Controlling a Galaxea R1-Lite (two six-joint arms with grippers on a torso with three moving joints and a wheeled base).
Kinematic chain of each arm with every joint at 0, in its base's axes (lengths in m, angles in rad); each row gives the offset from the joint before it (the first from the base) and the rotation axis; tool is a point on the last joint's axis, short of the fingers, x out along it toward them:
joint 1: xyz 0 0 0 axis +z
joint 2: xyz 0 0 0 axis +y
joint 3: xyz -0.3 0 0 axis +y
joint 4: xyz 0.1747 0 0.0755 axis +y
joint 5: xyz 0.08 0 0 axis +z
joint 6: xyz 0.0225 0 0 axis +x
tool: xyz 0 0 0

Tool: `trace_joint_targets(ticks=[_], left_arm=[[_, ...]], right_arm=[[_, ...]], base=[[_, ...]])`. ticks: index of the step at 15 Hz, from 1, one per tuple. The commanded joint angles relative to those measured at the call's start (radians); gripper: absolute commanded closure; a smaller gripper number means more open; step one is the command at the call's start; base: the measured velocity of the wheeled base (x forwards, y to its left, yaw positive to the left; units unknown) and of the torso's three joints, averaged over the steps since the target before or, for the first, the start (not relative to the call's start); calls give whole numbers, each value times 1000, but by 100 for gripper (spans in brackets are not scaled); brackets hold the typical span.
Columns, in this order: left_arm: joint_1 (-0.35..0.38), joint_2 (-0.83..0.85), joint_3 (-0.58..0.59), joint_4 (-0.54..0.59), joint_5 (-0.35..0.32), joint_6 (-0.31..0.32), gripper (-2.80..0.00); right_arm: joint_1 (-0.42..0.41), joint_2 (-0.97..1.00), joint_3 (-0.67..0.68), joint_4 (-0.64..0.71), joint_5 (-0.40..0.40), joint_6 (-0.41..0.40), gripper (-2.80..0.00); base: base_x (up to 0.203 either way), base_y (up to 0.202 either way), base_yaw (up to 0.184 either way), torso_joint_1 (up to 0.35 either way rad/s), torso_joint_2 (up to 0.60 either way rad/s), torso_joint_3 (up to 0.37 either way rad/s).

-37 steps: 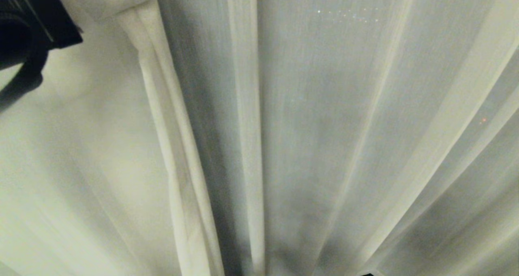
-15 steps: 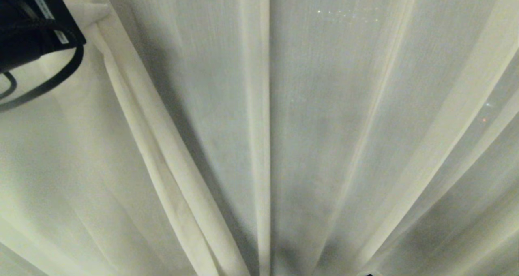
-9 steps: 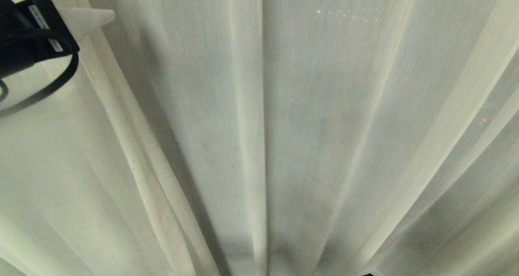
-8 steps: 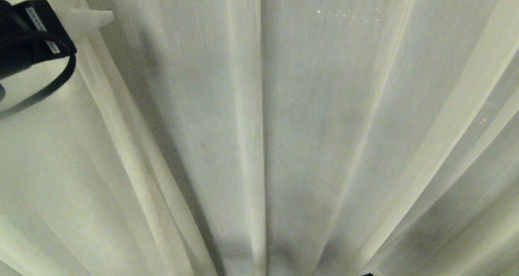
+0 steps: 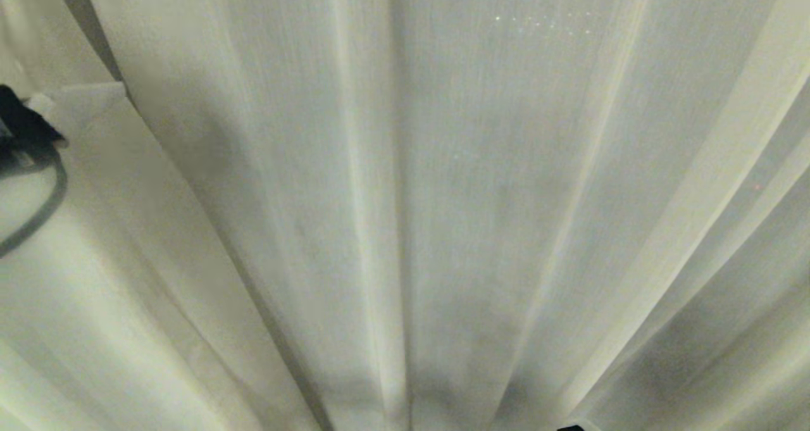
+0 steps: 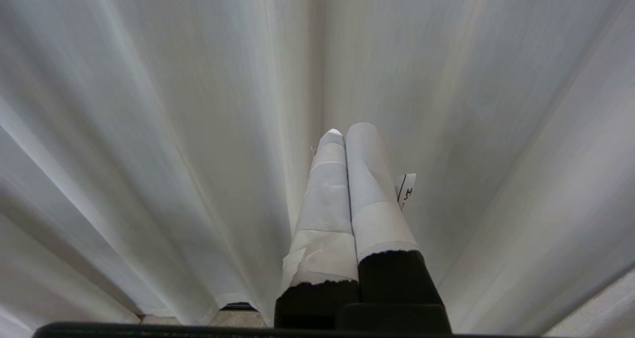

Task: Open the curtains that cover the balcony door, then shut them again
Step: Close the inner curtains on both sides

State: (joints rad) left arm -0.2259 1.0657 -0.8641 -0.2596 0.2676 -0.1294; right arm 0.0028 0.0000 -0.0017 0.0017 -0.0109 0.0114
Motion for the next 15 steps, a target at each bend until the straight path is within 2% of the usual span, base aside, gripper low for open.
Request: trace_joint_targets(ticks=[1, 5, 6, 15], left_arm=[[-11, -63, 49, 0, 35, -4, -280], [-12, -189, 159, 4, 35, -3, -280], [-12, -225, 183, 9, 35, -2, 0], [-15, -586, 199, 388, 0, -1, 0]], right_arm=[[0, 2, 0, 0, 0, -1, 0], [0, 1, 0, 0, 0, 1, 0], [0, 2, 0, 0, 0, -1, 0], [0, 2, 0, 0, 0, 1, 0]], base=[[0, 0, 0, 0, 0, 0], [0, 0, 0, 0, 0, 0], [0, 0, 0, 0, 0, 0], [0, 0, 0, 0, 0, 0]])
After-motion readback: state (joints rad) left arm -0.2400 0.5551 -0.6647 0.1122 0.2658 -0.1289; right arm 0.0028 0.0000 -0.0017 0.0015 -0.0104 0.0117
